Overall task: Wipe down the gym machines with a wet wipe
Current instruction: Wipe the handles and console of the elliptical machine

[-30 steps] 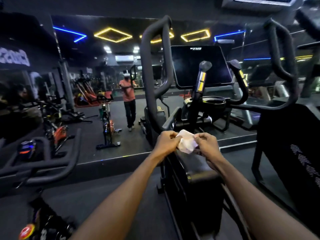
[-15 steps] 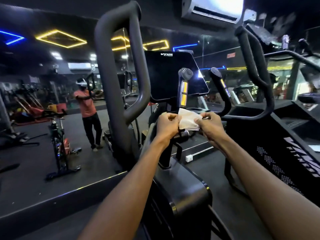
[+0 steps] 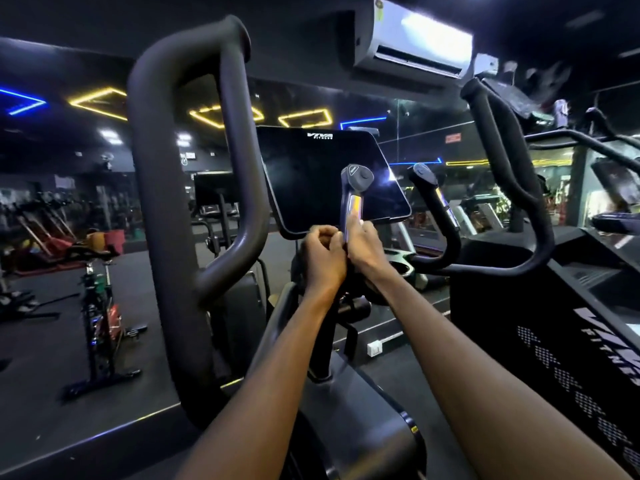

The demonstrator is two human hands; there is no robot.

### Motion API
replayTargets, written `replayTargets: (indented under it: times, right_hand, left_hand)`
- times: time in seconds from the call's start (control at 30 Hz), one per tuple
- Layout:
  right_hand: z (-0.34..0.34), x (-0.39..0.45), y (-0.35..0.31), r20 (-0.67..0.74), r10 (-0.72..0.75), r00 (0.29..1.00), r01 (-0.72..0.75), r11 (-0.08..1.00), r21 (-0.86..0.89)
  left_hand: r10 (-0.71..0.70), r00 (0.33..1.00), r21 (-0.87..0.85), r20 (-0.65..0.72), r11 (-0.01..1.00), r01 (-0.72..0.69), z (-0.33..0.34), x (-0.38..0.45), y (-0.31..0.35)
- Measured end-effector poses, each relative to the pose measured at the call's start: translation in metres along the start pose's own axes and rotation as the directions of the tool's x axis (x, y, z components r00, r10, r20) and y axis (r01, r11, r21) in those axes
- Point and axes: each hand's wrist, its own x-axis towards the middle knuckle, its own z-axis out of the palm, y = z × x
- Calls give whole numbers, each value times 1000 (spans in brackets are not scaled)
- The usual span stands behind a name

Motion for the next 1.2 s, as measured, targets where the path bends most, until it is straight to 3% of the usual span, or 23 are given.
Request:
replayTargets:
  times: [0.2, 0.27, 0.37, 0.5, 0.7, 0.87, 1.07, 1.2]
  right_hand:
    - [10, 33, 4, 106, 117, 987, -153, 876, 458]
    - [11, 24, 25, 227, 107, 968, -218, 806, 551]
    - [3, 31, 27, 418, 131, 899, -392, 666, 634]
    - [-13, 62, -11, 434, 76, 898, -400, 552, 732]
    - [-8, 58, 15, 597, 63, 800, -540, 513, 668]
    - [-23, 89, -37, 466, 57, 883, -418, 546, 726]
    - [-19, 69, -6, 549, 18, 836, -483, 498, 720]
    - [-24, 91, -33, 463, 61, 884, -425, 514, 745]
  left_hand:
    - [-173, 966, -26, -191, 985, 171, 6, 11, -18]
    - [-228, 947, -54, -228, 974, 221, 9, 10, -25]
    - [-356, 913, -151, -200, 932, 330, 19, 4, -33]
    - [-398, 906, -182, -142, 911, 371, 32, 5, -41]
    - [-373, 925, -156, -76, 920, 359, 32, 15, -40]
    - [-360, 933, -156, -19, 923, 352, 34, 19, -41]
    - [-330, 944, -192, -15, 927, 321, 35, 15, -40]
    - [-322, 947, -166, -16, 935, 315, 33, 13, -37]
